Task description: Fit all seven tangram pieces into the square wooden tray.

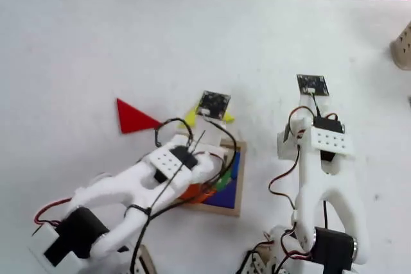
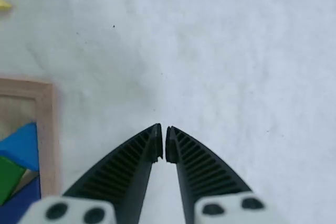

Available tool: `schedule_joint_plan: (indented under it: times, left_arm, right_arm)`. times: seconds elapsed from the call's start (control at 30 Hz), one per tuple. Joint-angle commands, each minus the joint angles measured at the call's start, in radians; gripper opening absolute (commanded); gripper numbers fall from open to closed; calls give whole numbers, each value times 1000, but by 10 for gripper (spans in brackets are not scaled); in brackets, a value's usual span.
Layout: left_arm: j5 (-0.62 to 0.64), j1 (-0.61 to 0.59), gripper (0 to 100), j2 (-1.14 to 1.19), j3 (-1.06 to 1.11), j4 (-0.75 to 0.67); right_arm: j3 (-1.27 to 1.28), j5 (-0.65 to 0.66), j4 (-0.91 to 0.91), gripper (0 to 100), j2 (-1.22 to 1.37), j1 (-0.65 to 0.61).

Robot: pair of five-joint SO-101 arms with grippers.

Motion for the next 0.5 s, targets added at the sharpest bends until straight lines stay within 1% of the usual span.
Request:
schedule_joint_plan:
  times: [0.0,0.3,0.4,0.47]
  left_arm:
    - [9,-25,21,-33,-87,-15]
    - [12,97,21,-31,-123,-23]
    - [14,99,21,-36,-123,-23]
    - [9,79,21,-36,-115,-14]
  right_arm:
    - [-3,11,-18,17,-8,-12]
    - [-3,11,-18,17,-8,-12]
    - [-3,11,-18,17,-8,-12]
    - [-5,11,-18,17,-8,-12]
